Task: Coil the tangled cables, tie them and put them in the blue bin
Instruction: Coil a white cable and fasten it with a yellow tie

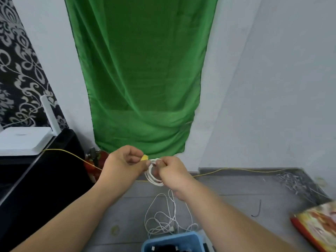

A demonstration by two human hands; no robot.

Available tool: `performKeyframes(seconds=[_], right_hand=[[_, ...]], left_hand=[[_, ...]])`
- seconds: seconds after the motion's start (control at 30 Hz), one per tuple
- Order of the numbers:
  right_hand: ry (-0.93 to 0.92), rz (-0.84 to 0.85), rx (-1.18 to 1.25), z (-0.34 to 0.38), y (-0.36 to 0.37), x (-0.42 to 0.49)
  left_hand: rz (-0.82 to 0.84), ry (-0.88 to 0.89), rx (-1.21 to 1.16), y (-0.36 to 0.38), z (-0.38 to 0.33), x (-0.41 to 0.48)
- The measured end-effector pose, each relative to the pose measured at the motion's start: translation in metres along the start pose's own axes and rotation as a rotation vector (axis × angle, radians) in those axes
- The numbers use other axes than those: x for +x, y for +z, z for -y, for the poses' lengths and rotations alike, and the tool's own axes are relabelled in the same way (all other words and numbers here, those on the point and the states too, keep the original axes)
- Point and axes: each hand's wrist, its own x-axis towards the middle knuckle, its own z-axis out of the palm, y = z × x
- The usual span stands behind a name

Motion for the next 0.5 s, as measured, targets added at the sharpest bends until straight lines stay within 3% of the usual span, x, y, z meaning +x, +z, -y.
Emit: performKeyframes(seconds=[0.3,0.5], right_hand=[[-0.156,0.078,-0.159,0.007,-0.012,0.02],[-0.227,0.034,-0.152,0.014,-0.011,0.018]], left_hand=[[0.112,0.013,-0.1,0.0,-0.004,0.02],[0.176,-0.014,-0.155,-0.007,0.003,0.022]])
